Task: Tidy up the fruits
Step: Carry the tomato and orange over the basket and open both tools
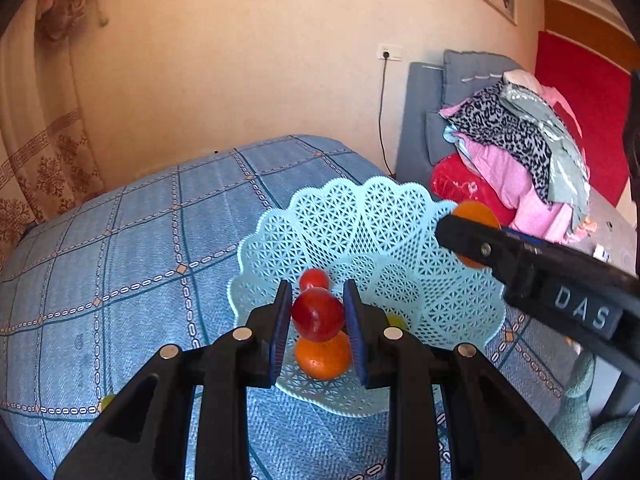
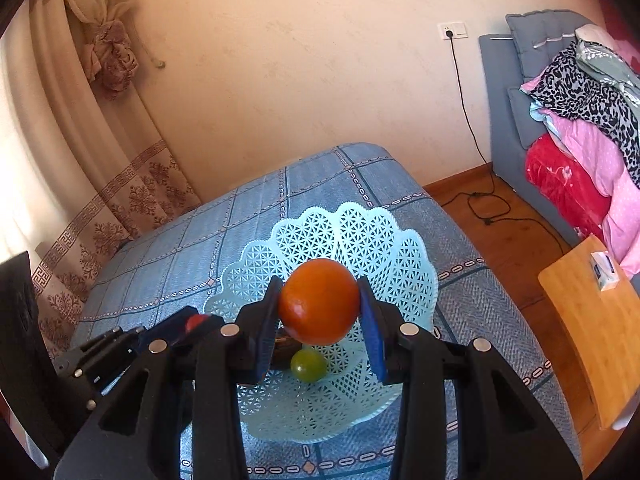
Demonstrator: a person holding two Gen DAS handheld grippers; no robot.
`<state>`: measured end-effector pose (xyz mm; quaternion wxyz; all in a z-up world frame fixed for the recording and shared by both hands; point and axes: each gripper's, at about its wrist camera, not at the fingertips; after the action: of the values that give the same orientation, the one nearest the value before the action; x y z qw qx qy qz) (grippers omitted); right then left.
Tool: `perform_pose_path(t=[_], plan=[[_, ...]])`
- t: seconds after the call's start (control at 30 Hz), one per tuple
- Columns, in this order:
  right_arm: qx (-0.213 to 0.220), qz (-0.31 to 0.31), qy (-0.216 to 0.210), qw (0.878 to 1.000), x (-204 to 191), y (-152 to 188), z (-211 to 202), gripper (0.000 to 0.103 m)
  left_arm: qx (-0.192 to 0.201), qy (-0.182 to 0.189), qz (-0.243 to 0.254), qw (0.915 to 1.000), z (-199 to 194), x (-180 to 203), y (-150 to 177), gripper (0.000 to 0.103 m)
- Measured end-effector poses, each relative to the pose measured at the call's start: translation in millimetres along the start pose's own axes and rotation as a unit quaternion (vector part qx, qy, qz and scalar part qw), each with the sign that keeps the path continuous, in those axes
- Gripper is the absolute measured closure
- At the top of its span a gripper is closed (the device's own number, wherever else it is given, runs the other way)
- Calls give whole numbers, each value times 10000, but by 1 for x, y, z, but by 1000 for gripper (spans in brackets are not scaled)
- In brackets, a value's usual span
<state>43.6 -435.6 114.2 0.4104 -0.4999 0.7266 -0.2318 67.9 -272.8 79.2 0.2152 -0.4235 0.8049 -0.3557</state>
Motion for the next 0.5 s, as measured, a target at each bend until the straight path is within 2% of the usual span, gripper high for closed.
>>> perform_pose_path(t=[0.17,0.2,0.27,0.43,0.47,0.5], plan=[[-5,42,13,10000,2,0,1,64,22,98,49,9999,0,1,3,73],[-8,39,9,10000,2,1,1,64,23,120,44,9999,-1,1,4,57],[-3,51,14,10000,1,0,2,64,125,86,14,9999,-3,-1,5,31],[-18,194,-17,9998,5,0,2,64,230,-72,77,9997,-5,-2,5,31],[-21,238,-36,9997,7,0,2,63,230,-93,84,9997,-5,-2,5,30],[0,272,-48,9996,8,0,1,57,235,-117,95,9996,-5,-2,5,27]])
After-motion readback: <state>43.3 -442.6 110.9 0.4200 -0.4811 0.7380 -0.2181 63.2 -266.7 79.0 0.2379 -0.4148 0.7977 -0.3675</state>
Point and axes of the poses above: each gripper's, at about its wrist camera, not at the fingertips, and z roughly the way its jaws point, x to its right, y to its underside, and after that the axes turned 4 degrees about -y, right-handed
